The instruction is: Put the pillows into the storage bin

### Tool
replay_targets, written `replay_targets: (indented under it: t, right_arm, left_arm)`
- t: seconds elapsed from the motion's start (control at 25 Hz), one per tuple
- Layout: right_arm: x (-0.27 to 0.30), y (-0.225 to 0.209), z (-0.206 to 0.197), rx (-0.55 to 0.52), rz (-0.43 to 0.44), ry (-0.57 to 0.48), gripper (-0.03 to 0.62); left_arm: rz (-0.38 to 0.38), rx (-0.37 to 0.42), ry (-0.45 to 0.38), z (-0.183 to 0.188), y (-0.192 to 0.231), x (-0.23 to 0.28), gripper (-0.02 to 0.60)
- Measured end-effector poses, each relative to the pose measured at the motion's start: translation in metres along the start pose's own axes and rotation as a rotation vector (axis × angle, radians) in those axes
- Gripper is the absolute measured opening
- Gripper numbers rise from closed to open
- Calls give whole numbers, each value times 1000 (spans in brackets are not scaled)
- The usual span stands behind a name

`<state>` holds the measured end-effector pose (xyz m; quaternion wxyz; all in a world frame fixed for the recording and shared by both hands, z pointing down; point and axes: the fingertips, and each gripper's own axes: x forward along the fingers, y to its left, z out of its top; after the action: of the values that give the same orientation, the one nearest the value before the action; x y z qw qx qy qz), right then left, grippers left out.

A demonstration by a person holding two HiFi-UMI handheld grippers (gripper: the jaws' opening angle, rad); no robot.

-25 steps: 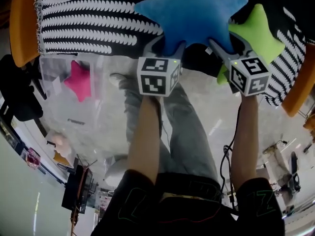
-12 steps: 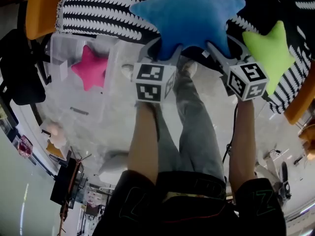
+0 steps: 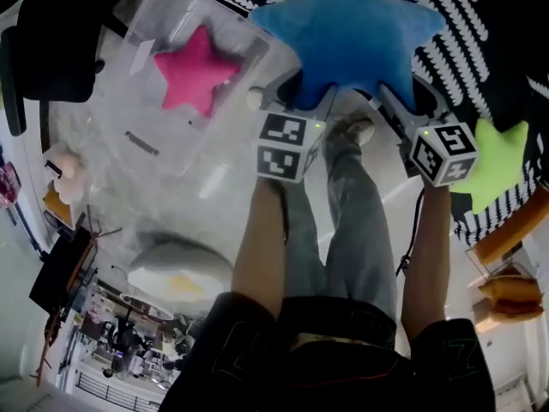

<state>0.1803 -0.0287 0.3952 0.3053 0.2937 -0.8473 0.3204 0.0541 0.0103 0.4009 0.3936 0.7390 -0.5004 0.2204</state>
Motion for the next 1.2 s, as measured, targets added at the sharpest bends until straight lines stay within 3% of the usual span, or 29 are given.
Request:
replay_targets:
  t: [0.16, 0.32, 0.56, 0.8, 0.96, 1.08, 1.2]
  right_arm:
    - [38, 45, 15, -66, 62, 40, 238]
    - [49, 57, 14, -114, 131, 62, 239]
    - [113, 117, 13, -194, 242, 116, 239]
    - [173, 173, 0, -261, 353, 181, 244]
    - [194, 186, -3, -288, 381, 183, 253]
    - [211, 192, -6, -247, 378, 165, 297]
    - [225, 189, -31, -195, 330, 212, 330]
  left_arm:
    - [53, -94, -23, -15, 46, -31, 222]
    - [102, -139, -63, -26, 53, -43, 223]
    - [205, -242, -96, -62, 119, -76, 224]
    - [315, -278, -58, -103, 176, -107, 232]
    - [356, -296, -61, -115, 192, -112, 235]
    - [419, -318, -87, -124, 211, -117, 251]
    - [514, -294, -17, -147, 223, -117, 281]
